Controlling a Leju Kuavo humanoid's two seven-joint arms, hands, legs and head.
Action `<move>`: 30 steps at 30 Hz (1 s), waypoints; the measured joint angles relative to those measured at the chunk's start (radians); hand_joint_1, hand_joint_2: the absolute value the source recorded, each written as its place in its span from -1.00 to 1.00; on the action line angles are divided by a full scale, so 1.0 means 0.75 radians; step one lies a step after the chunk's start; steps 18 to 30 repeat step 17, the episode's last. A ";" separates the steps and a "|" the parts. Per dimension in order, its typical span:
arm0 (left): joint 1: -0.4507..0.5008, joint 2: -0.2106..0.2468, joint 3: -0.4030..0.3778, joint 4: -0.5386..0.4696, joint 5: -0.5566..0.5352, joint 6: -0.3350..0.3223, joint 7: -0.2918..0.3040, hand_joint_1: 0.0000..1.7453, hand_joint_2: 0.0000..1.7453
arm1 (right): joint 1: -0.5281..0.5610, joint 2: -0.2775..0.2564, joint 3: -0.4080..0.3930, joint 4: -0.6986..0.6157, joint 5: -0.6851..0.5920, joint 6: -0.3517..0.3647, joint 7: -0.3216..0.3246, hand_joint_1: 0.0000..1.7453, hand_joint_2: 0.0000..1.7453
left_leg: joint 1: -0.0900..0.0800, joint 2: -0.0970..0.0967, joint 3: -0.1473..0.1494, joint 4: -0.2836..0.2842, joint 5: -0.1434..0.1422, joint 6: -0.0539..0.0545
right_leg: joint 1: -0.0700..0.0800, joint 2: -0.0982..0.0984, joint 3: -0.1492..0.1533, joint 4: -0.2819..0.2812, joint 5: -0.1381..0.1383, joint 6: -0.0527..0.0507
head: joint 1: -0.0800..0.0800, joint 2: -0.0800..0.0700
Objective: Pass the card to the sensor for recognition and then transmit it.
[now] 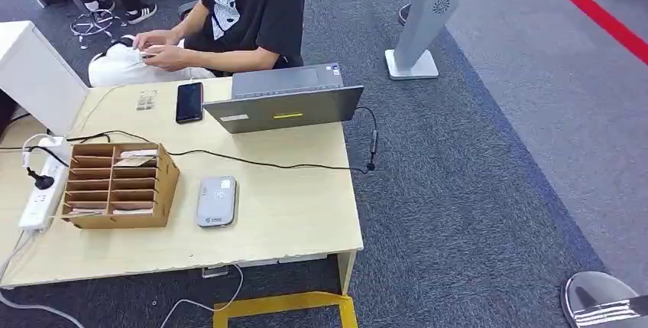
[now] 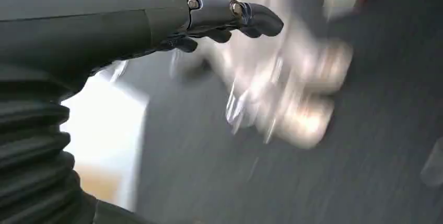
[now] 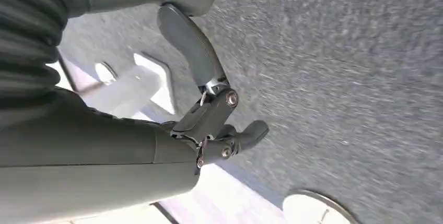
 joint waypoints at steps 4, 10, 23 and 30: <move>-0.243 -0.041 0.103 0.511 -0.037 0.328 0.154 -1.00 1.00 | -0.005 0.000 0.000 -0.001 0.065 0.000 0.026 -1.00 1.00 | -0.002 -0.011 -0.002 0.000 0.004 0.001 | -0.001 -0.011 0.003 0.000 0.000 0.000 | 0.003 0.000; -0.626 -0.016 0.389 1.312 -0.081 1.230 0.217 -1.00 1.00 | -0.026 0.001 0.000 -0.001 0.129 0.000 0.048 -1.00 1.00 | -0.003 -0.013 0.001 0.000 0.006 0.001 | -0.001 -0.012 0.006 0.000 0.002 0.001 | 0.000 0.000; -0.794 -0.010 0.433 1.843 -0.334 1.355 0.365 -1.00 1.00 | -0.032 0.017 0.000 -0.001 0.134 0.000 0.006 -1.00 1.00 | -0.006 -0.013 0.001 0.001 0.006 0.004 | -0.004 -0.012 0.005 0.000 0.003 0.004 | 0.004 0.000; -0.794 -0.010 0.433 1.843 -0.334 1.355 0.365 -1.00 1.00 | -0.032 0.017 0.000 -0.001 0.134 0.000 0.006 -1.00 1.00 | -0.006 -0.013 0.001 0.001 0.006 0.004 | -0.004 -0.012 0.005 0.000 0.003 0.004 | 0.004 0.000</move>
